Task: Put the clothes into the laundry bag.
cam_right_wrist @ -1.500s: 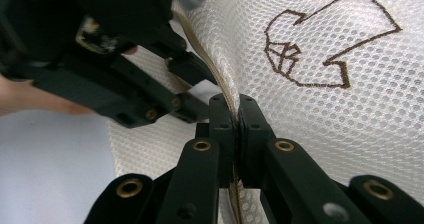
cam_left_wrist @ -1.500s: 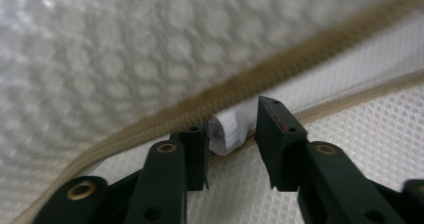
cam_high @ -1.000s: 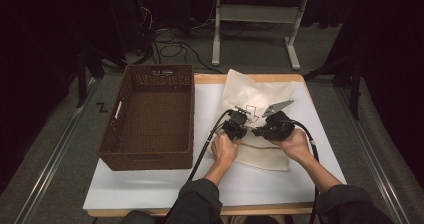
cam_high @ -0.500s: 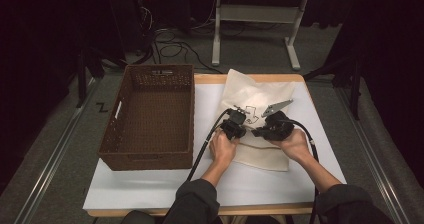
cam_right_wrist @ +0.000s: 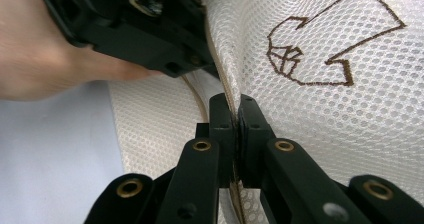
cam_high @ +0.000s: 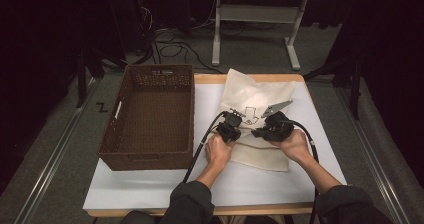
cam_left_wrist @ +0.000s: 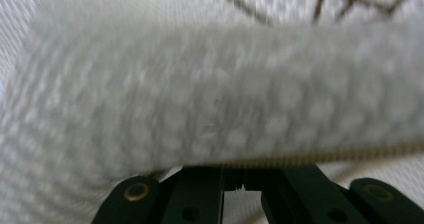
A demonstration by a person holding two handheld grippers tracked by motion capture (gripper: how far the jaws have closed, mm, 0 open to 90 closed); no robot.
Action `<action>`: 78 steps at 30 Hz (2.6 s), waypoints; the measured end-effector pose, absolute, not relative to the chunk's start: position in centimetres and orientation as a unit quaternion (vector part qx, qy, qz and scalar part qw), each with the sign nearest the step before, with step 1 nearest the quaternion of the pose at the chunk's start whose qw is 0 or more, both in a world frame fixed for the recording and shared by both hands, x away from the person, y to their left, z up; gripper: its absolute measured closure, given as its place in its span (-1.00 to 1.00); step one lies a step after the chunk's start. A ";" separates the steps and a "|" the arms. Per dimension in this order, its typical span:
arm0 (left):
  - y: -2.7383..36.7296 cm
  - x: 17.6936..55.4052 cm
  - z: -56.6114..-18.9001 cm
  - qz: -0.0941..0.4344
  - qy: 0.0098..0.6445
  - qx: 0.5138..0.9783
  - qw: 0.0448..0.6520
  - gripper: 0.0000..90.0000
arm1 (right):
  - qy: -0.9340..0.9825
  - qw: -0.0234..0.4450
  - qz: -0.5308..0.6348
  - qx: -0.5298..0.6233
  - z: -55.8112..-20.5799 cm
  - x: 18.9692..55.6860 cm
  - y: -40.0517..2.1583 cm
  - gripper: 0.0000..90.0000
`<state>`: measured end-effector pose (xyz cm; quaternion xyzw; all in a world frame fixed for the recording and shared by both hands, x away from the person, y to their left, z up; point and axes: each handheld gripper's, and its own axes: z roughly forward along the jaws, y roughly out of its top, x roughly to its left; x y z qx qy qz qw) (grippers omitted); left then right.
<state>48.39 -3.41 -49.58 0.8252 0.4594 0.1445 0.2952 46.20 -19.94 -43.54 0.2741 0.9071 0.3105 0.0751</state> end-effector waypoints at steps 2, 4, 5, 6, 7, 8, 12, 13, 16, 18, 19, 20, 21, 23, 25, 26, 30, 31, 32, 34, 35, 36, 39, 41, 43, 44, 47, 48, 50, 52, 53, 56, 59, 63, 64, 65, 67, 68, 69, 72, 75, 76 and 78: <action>-3.5 49.1 -49.4 0.156 0.468 0.815 0.304 0.97 | 0.907 0.073 0.311 0.275 -43.6 46.3 -20.0 0.96; -3.6 49.5 -49.5 0.169 0.473 0.810 0.304 0.96 | 0.907 0.070 0.308 0.277 -43.7 46.4 -19.9 0.96; -3.7 49.6 -49.7 0.174 0.471 0.813 0.297 0.96 | 0.909 0.070 0.307 0.274 -43.8 46.5 -19.8 0.96; -3.8 49.5 -49.9 0.182 0.464 0.818 0.287 0.95 | 0.909 0.069 0.304 0.275 -43.9 46.5 -19.7 0.96; -3.8 49.4 -50.0 0.193 0.456 0.823 0.277 0.94 | 0.911 0.069 0.304 0.272 -44.0 46.6 -19.7 0.96; -3.7 49.2 -49.9 0.200 0.450 0.827 0.270 0.92 | 0.910 0.067 0.304 0.274 -44.0 46.6 -19.8 0.96; -2.9 48.5 -49.3 0.188 0.462 0.823 0.272 0.75 | 0.909 0.067 0.305 0.277 -44.1 46.7 -19.8 0.96; -2.8 48.3 -49.3 0.185 0.461 0.825 0.270 0.72 | 0.908 0.069 0.307 0.276 -44.0 46.6 -19.8 0.96; -2.3 47.4 -48.8 0.181 0.455 0.828 0.272 0.58 | 0.907 0.072 0.312 0.275 -43.8 46.7 -19.8 0.96; -2.0 47.0 -48.3 0.173 0.454 0.828 0.278 0.50 | 0.904 0.070 0.312 0.282 -43.8 46.6 -19.8 0.96; -1.9 46.7 -48.1 0.172 0.454 0.828 0.282 0.46 | 0.905 0.073 0.313 0.279 -43.8 46.7 -19.8 0.96; -1.8 46.4 -47.7 0.169 0.449 0.830 0.285 0.45 | 0.905 0.073 0.313 0.278 -43.9 46.7 -19.8 0.96; -1.8 46.2 -47.5 0.165 0.448 0.831 0.286 0.43 | 0.905 0.074 0.312 0.278 -43.8 46.6 -19.7 0.96; -1.8 45.7 -47.1 0.160 0.440 0.837 0.284 0.44 | 0.905 0.077 0.311 0.278 -43.7 46.5 -19.7 0.96; -1.8 45.4 -47.0 0.148 0.432 0.844 0.282 0.52 | 0.905 0.077 0.313 0.280 -43.6 46.5 -19.8 0.96; -1.9 45.4 -47.2 0.140 0.429 0.848 0.278 0.55 | 0.904 0.075 0.313 0.281 -43.6 46.5 -19.8 0.96; -2.4 45.8 -48.2 0.111 0.433 0.852 0.273 0.72 | 0.906 0.075 0.309 0.281 -43.7 46.6 -19.6 0.96; -2.6 46.0 -48.5 0.108 0.434 0.852 0.272 0.76 | 0.907 0.075 0.309 0.276 -43.8 46.6 -19.6 0.96; -2.7 46.2 -48.8 0.104 0.437 0.851 0.272 0.80 | 0.907 0.075 0.309 0.276 -43.8 46.6 -19.6 0.96; -3.1 46.6 -49.5 0.101 0.440 0.851 0.268 0.87 | 0.907 0.072 0.308 0.278 -43.8 46.6 -19.6 0.96; -3.1 46.8 -49.6 0.102 0.440 0.849 0.273 0.91 | 0.907 0.070 0.307 0.280 -43.8 46.7 -19.7 0.96; -3.2 47.0 -49.6 0.100 0.443 0.847 0.277 0.95 | 0.907 0.070 0.308 0.280 -43.8 46.7 -19.7 0.96; -3.6 47.9 -49.6 0.105 0.447 0.845 0.275 0.99 | 0.907 0.069 0.308 0.280 -43.8 46.7 -19.7 0.96; -3.8 48.5 -49.7 0.112 0.453 0.840 0.277 0.99 | 0.906 0.069 0.310 0.281 -43.7 46.6 -19.7 0.96; -4.1 49.1 -49.7 0.126 0.458 0.835 0.276 0.99 | 0.905 0.069 0.311 0.282 -43.7 46.6 -19.8 0.96; -4.1 49.3 -49.8 0.135 0.461 0.833 0.274 0.99 | 0.905 0.067 0.312 0.281 -43.6 46.6 -19.8 0.96; -3.8 50.0 -49.8 0.156 0.471 0.820 0.285 0.99 | 0.906 0.063 0.309 0.283 -43.7 46.6 -19.8 0.97; -3.7 50.0 -49.8 0.164 0.472 0.818 0.286 0.99 | 0.905 0.061 0.310 0.285 -43.7 46.6 -19.9 0.97; -3.7 50.1 -49.9 0.175 0.472 0.817 0.282 0.99 | 0.905 0.057 0.312 0.283 -43.9 46.8 -19.9 0.97; -3.8 50.2 -50.1 0.191 0.469 0.818 0.273 0.99 | 0.906 0.054 0.309 0.283 -43.9 46.7 -19.7 0.97; -3.8 50.2 -50.1 0.194 0.471 0.817 0.271 0.99 | 0.908 0.054 0.308 0.281 -44.0 46.7 -19.5 0.97; -3.8 49.9 -50.0 0.193 0.468 0.821 0.265 0.98 | 0.909 0.053 0.304 0.280 -44.2 46.7 -19.4 0.97; -3.7 48.8 -49.4 0.183 0.451 0.835 0.257 0.80 | 0.906 0.056 0.304 0.288 -44.1 46.8 -19.8 0.97; -3.0 47.5 -48.3 0.176 0.445 0.837 0.265 0.64 | 0.906 0.063 0.308 0.284 -43.8 46.8 -20.0 0.96; -2.8 47.2 -48.0 0.174 0.443 0.839 0.266 0.58 | 0.906 0.063 0.306 0.286 -43.8 46.7 -19.9 0.96; -2.8 47.0 -47.8 0.174 0.441 0.840 0.264 0.50 | 0.906 0.064 0.305 0.287 -43.8 46.6 -19.8 0.96; -2.5 46.6 -47.4 0.173 0.437 0.842 0.264 0.44 | 0.906 0.066 0.307 0.282 -43.8 46.5 -19.7 0.96; -2.4 46.3 -47.2 0.171 0.435 0.843 0.265 0.43 | 0.906 0.066 0.307 0.284 -43.8 46.5 -19.7 0.96; -2.2 46.0 -47.0 0.170 0.433 0.843 0.269 0.41 | 0.906 0.064 0.306 0.286 -43.7 46.4 -19.6 0.96; -1.8 45.4 -46.4 0.172 0.427 0.845 0.273 0.38 | 0.906 0.062 0.306 0.287 -43.7 46.3 -19.6 0.96; -1.3 44.9 -45.7 0.177 0.424 0.844 0.278 0.33 | 0.905 0.059 0.308 0.287 -43.7 46.4 -19.7 0.95; -1.2 44.7 -45.5 0.178 0.422 0.844 0.280 0.31 | 0.905 0.059 0.306 0.289 -43.7 46.4 -19.7 0.95; -0.9 44.4 -45.1 0.178 0.421 0.844 0.281 0.26 | 0.906 0.061 0.306 0.287 -43.7 46.3 -19.8 0.95</action>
